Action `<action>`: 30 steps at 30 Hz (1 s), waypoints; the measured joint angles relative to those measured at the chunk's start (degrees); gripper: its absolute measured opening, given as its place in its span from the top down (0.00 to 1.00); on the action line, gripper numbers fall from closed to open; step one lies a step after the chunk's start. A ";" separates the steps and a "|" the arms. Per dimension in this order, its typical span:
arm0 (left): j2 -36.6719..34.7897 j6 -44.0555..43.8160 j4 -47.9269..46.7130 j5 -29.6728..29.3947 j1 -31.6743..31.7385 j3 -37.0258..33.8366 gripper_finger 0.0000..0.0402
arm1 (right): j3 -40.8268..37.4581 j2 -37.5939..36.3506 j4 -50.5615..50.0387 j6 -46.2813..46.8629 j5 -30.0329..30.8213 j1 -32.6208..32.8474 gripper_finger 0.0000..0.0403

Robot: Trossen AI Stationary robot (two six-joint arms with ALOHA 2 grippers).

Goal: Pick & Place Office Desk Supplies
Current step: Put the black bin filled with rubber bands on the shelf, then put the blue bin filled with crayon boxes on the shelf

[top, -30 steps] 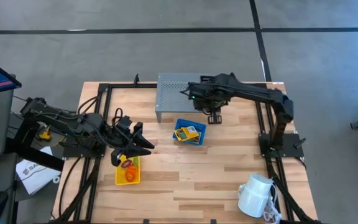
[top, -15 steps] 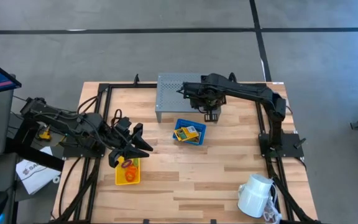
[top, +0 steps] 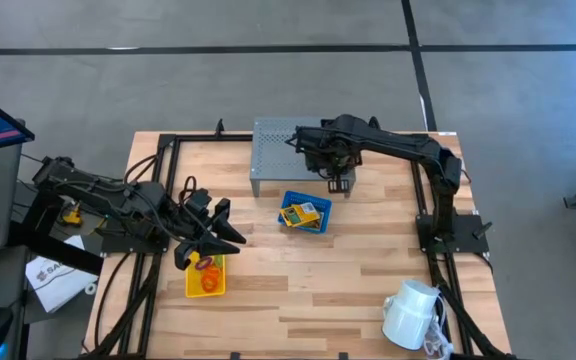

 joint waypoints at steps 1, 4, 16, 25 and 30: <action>0.00 0.01 0.00 0.00 0.00 0.00 0.69 | 0.01 0.00 0.32 -0.44 -0.05 0.00 0.97; 0.00 0.00 0.00 0.02 0.00 0.00 0.69 | 0.00 0.00 0.84 -0.81 -0.15 0.02 0.92; 0.00 1.35 0.00 0.00 0.00 0.00 0.69 | 0.00 0.00 1.08 -0.24 -0.44 -0.33 0.64; 0.00 1.55 0.00 0.00 0.00 0.00 0.69 | 0.03 0.00 0.64 2.32 -0.33 -0.11 0.49; 0.00 2.13 0.00 0.02 0.00 0.00 0.69 | 3.02 0.00 0.61 2.30 -0.14 0.97 0.51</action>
